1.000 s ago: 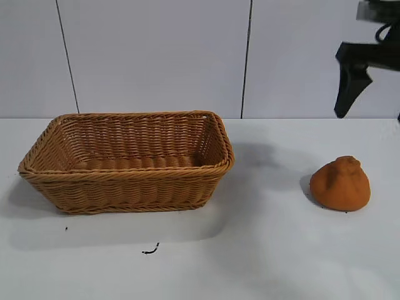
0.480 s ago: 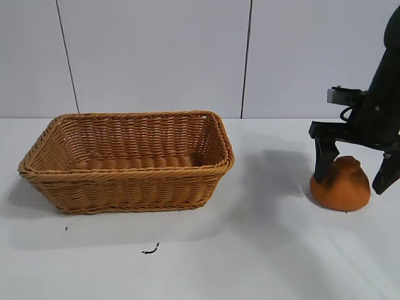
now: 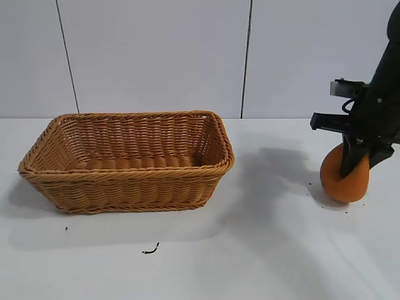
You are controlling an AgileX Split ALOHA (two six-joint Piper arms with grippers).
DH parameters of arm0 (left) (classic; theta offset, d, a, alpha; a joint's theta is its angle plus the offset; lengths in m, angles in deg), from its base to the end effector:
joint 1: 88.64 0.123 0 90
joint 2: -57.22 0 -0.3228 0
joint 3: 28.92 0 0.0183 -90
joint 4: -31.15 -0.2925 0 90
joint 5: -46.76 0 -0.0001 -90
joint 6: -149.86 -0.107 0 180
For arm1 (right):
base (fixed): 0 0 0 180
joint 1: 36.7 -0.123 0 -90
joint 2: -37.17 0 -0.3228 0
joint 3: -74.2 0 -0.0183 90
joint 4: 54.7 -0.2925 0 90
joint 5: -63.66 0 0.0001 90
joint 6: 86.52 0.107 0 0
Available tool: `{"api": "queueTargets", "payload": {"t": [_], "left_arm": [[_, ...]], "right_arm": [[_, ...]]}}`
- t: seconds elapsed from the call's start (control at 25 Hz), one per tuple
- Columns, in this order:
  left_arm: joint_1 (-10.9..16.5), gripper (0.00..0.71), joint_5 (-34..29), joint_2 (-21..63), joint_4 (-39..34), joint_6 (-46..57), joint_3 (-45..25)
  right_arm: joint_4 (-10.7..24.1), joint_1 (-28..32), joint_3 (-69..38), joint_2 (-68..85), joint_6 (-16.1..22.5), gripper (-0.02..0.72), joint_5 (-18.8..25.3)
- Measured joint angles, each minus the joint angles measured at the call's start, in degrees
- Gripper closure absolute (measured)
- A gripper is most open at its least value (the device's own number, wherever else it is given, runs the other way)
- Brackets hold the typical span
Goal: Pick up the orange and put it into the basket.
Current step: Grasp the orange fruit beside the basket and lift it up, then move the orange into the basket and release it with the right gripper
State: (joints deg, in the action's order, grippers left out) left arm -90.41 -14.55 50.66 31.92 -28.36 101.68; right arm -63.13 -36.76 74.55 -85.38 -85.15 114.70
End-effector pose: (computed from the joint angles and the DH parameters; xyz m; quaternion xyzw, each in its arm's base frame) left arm 0.0065 -0.0015 0.2897 0.0002 0.8538 -0.0228 0.5200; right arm 0.4439 0.0127 0.1492 0.0541 0.9950 0.0605 0.0580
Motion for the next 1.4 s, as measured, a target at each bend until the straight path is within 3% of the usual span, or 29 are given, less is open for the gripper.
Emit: {"api": "queueTargets", "payload": {"t": [0.4, 0.56, 0.72, 0.88, 1.4], "left_arm": [[0.00, 0.044, 0.00, 0.00, 0.00, 0.00, 0.00], [0.00, 0.044, 0.00, 0.00, 0.00, 0.00, 0.00], [0.00, 0.044, 0.00, 0.00, 0.00, 0.00, 0.00], [0.00, 0.044, 0.00, 0.00, 0.00, 0.00, 0.00], [0.00, 0.044, 0.00, 0.00, 0.00, 0.00, 0.00]], "right_arm": [[2.37, -1.95, 16.96, 5.21, 0.74, 0.655, 13.55], [4.45, -5.93, 22.59, 5.21, 2.78, 0.655, 14.96], [4.96, -9.46, 24.66, 5.21, 3.82, 0.655, 14.95], [5.03, -16.69, 25.16, 5.21, 4.55, 0.655, 13.62], [4.91, -32.91, 25.29, -0.48, 5.59, 0.655, 2.20]]}}
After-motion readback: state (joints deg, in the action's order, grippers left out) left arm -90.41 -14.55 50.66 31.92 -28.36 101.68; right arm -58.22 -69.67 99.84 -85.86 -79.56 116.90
